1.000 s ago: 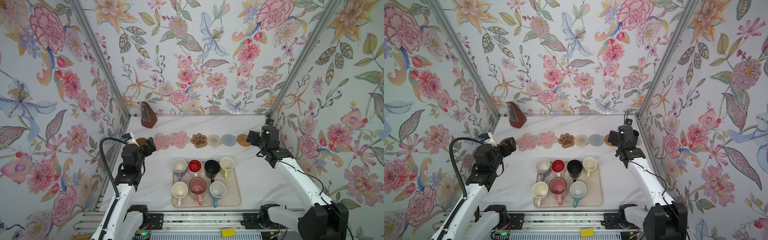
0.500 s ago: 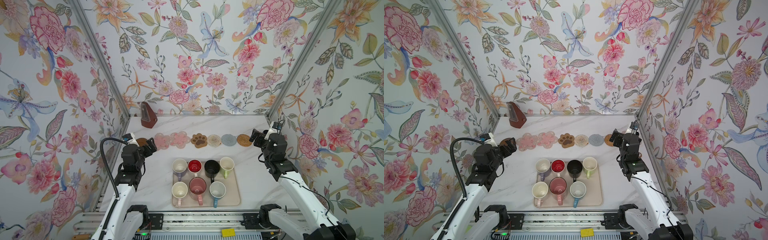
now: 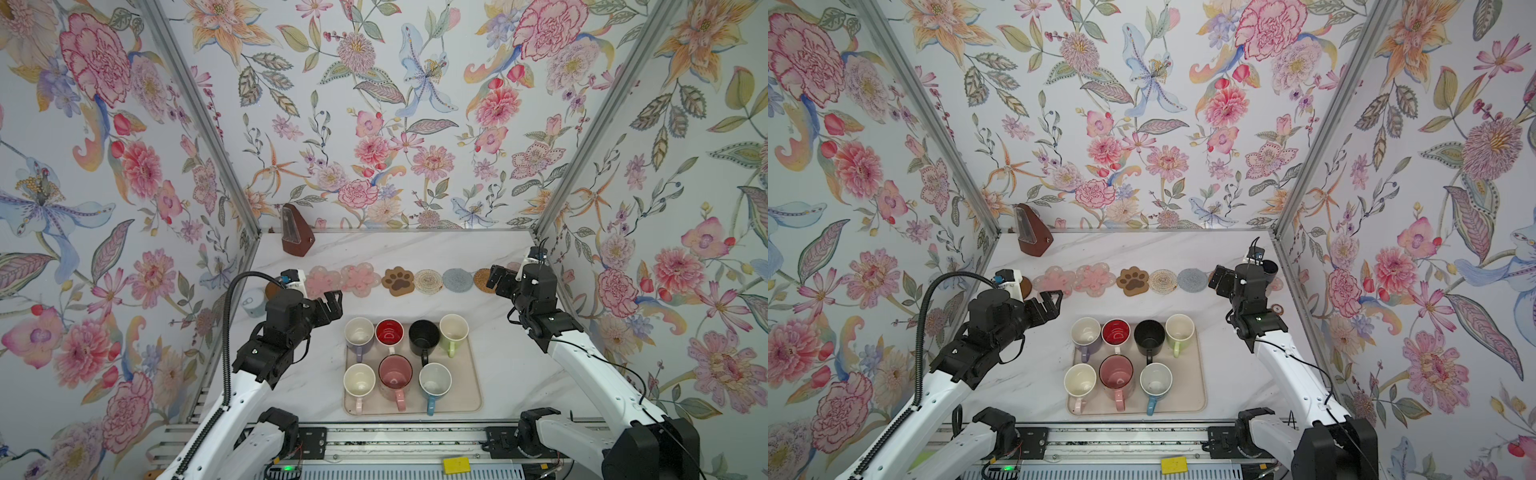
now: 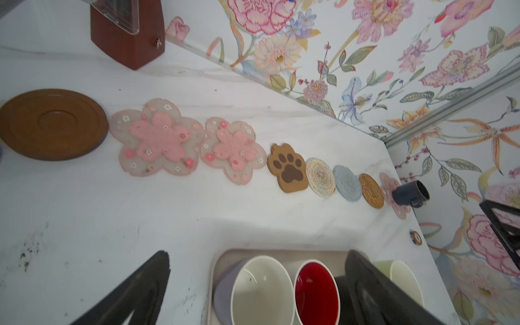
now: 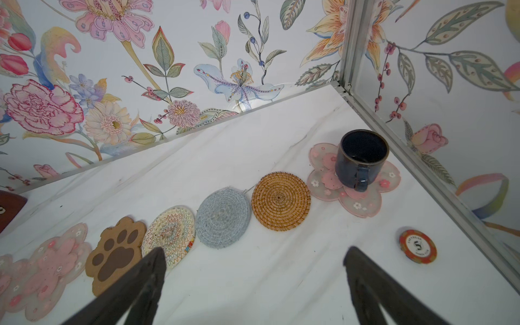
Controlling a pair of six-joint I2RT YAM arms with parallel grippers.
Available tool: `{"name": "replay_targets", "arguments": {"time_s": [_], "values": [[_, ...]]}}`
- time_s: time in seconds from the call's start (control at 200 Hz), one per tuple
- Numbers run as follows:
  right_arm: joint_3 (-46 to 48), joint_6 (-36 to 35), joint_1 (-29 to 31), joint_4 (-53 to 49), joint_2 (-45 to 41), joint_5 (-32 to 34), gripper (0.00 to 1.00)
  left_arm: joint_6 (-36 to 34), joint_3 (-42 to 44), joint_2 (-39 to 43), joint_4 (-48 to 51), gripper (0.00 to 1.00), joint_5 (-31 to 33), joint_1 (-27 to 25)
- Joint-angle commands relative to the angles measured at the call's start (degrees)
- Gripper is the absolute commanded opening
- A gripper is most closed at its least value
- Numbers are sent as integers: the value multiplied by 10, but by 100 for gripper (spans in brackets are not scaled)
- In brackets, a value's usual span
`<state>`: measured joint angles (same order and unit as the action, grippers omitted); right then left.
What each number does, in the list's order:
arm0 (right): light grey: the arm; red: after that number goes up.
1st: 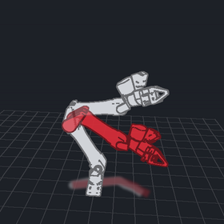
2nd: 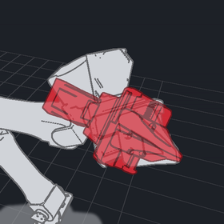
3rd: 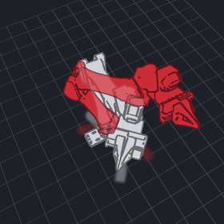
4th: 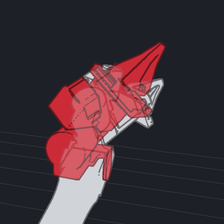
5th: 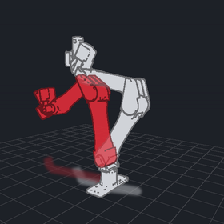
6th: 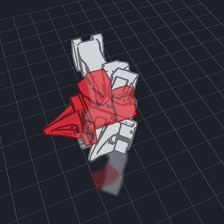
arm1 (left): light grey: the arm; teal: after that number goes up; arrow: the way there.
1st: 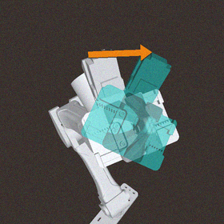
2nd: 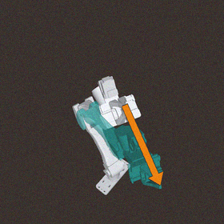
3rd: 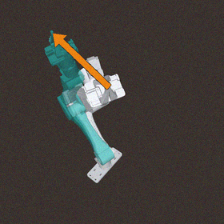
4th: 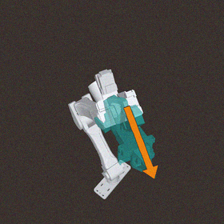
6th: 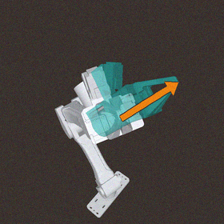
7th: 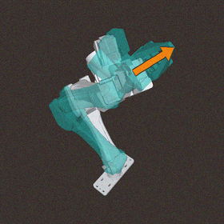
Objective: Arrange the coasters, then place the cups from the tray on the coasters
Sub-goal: 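Lower the navy mug onto the pink coaster while the left gripper moves to the tray, then grasp the cream mug at the tray's near corner with the left gripper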
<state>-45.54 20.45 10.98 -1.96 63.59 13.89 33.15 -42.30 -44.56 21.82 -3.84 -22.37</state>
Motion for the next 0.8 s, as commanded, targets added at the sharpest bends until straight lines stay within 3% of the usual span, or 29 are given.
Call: {"name": "replay_targets", "arguments": {"time_s": [0.0, 0.19, 0.315, 0.48, 0.796], "values": [[-21, 13, 3, -6, 5, -1, 99, 26, 12, 34, 111, 99, 37, -44], [-28, 15, 4, -17, 12, 2, 99, 69, 20, 85, 196, 99, 54, -109], [-30, 15, 5, -26, 18, 3, 99, 146, 64, 93, 188, 99, 10, -163], [-27, 16, 7, -33, 19, 3, 99, 184, 60, 100, 225, 99, 76, -279], [-19, 26, 8, -36, 7, 8, 99, 217, 67, 106, 276, 99, 103, -388]]}}
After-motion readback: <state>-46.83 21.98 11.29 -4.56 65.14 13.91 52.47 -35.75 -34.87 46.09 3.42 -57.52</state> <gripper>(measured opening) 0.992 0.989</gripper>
